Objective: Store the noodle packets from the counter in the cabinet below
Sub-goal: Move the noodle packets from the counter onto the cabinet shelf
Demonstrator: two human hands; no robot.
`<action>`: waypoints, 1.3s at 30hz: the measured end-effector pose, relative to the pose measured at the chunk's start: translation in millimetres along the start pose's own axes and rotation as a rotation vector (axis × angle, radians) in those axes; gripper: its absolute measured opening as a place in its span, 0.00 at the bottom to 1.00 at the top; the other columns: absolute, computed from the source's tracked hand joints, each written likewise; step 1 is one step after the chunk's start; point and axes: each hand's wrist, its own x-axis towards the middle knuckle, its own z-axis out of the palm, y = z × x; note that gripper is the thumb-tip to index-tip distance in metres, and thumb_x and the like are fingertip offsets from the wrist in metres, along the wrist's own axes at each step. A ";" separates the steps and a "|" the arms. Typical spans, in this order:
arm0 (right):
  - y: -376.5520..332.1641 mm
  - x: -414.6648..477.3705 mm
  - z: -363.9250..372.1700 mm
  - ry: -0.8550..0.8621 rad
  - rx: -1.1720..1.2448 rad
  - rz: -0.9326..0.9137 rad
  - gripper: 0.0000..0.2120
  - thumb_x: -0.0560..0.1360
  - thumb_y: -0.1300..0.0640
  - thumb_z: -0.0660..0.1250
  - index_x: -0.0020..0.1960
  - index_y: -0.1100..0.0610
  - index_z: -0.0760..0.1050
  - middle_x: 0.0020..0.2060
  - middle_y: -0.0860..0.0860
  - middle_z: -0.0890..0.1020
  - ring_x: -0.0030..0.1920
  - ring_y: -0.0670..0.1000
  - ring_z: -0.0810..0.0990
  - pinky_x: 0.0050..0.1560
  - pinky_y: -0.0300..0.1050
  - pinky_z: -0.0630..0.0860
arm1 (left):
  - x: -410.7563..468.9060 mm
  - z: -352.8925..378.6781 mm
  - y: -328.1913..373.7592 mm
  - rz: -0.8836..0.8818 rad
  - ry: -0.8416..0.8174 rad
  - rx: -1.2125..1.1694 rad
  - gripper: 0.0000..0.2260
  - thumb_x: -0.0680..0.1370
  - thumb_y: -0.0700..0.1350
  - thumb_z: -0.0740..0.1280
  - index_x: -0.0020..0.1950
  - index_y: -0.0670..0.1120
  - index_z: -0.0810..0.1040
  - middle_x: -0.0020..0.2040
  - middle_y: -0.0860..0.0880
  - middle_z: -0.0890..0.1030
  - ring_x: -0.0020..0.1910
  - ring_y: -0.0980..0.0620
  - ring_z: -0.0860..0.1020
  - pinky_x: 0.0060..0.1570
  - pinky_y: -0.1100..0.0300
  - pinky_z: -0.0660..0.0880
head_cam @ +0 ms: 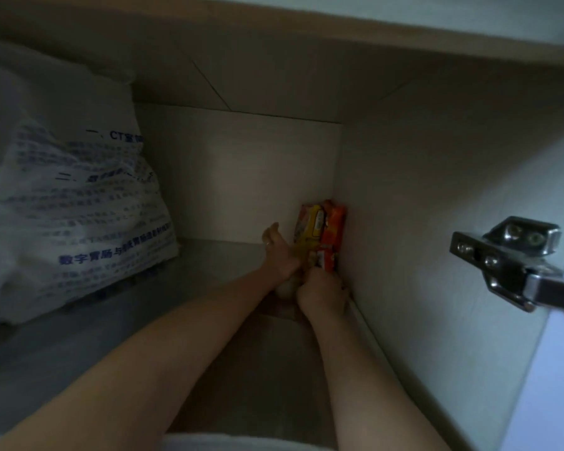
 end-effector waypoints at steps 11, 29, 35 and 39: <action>-62.4 -125.4 -79.9 -0.288 -0.150 -0.311 0.12 0.73 0.60 0.61 0.55 0.59 0.78 0.55 0.58 0.80 0.57 0.60 0.78 0.56 0.49 0.76 | -195.5 -231.1 54.5 0.198 -0.445 0.603 0.07 0.76 0.35 0.65 0.50 0.42 0.81 0.44 0.49 0.82 0.40 0.66 0.79 0.43 0.75 0.70; -335.8 -291.6 -306.2 -0.646 0.024 -1.210 0.10 0.78 0.52 0.61 0.55 0.50 0.79 0.48 0.43 0.81 0.49 0.43 0.78 0.51 0.42 0.75 | -274.6 -521.5 261.6 0.418 -0.024 0.738 0.13 0.70 0.56 0.61 0.38 0.49 0.81 0.37 0.51 0.83 0.39 0.53 0.81 0.45 0.56 0.77; -408.5 -264.9 -348.6 -0.230 0.209 -1.254 0.10 0.77 0.56 0.60 0.48 0.51 0.81 0.33 0.41 0.78 0.35 0.42 0.77 0.37 0.41 0.73 | -232.8 -574.9 262.0 0.401 0.593 0.832 0.10 0.75 0.50 0.63 0.38 0.46 0.77 0.36 0.46 0.80 0.37 0.45 0.76 0.40 0.52 0.73; -447.0 -228.0 -346.8 -0.258 0.100 -1.194 0.11 0.77 0.58 0.60 0.53 0.54 0.80 0.41 0.42 0.80 0.43 0.45 0.78 0.45 0.42 0.74 | -206.5 -597.3 240.1 0.125 0.645 0.943 0.15 0.72 0.56 0.69 0.55 0.50 0.78 0.59 0.45 0.74 0.63 0.43 0.70 0.60 0.50 0.67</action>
